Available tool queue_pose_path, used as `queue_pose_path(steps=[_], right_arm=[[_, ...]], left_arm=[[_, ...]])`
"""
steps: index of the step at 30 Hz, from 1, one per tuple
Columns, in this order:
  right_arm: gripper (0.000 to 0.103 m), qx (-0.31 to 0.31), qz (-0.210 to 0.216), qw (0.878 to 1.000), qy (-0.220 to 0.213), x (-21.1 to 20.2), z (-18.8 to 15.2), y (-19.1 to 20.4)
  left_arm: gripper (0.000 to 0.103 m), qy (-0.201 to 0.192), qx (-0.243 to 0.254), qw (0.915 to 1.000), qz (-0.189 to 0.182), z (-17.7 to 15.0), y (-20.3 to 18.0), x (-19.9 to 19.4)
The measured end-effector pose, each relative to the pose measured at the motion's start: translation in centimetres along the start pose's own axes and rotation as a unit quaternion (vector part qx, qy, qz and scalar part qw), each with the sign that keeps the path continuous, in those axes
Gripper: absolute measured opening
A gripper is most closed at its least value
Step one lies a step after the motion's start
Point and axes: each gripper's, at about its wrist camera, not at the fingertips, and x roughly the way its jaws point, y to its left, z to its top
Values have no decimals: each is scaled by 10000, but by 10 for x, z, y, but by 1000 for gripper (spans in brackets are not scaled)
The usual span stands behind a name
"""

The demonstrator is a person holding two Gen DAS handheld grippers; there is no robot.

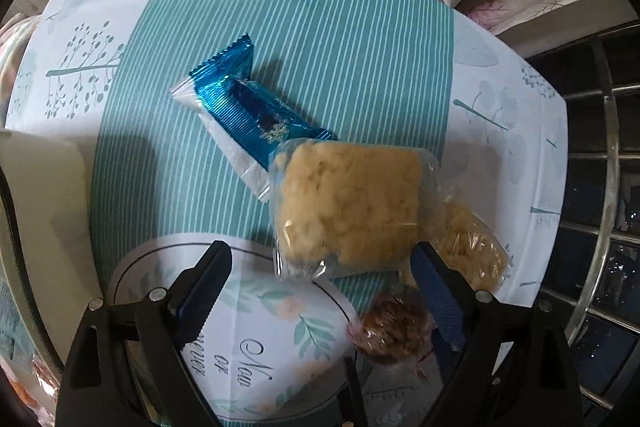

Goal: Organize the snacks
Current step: 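Grasp the clear puffed-snack bag with the left tool while the right tool grasps the clear nut bag, then carry the puffed-snack bag and nut bag into the white tray and release both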

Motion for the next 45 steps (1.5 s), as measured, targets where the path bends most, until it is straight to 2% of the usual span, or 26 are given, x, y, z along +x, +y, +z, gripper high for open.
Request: queue_pose_path(steps=[5, 7, 9, 15, 18, 23, 31, 39, 45], right_arm=[[56, 106, -102, 9999, 2, 4, 0, 0], [47, 96, -141, 9999, 29, 5, 1, 0], [45, 78, -101, 9999, 45, 4, 1, -1], [45, 242, 122, 9994, 207, 3, 1, -11], [44, 251, 169, 9990, 321, 0, -2, -9], [44, 512, 290, 9964, 604, -10, -15, -7], [44, 1053, 409, 9894, 911, -31, -45, 9], [44, 1626, 613, 9781, 1143, -54, -72, 26], [44, 2010, 503, 9720, 1112, -80, -78, 39]], left_arm=[[90, -9, 136, 9999, -28, 7, -6, 5], [83, 28, 114, 9998, -167, 9, -4, 5], [68, 66, 75, 9993, -355, 10, -3, 4], [53, 52, 83, 9988, -478, 7, 2, -3], [50, 80, 28, 9986, -522, 4, 9, -7], [48, 196, -36, 9985, -508, -9, 21, -14], [48, 448, 115, 9976, -518, -47, 41, -30], [48, 485, 428, 9959, -640, -90, 50, -58], [48, 518, 769, 9921, -848, -122, 57, -86]])
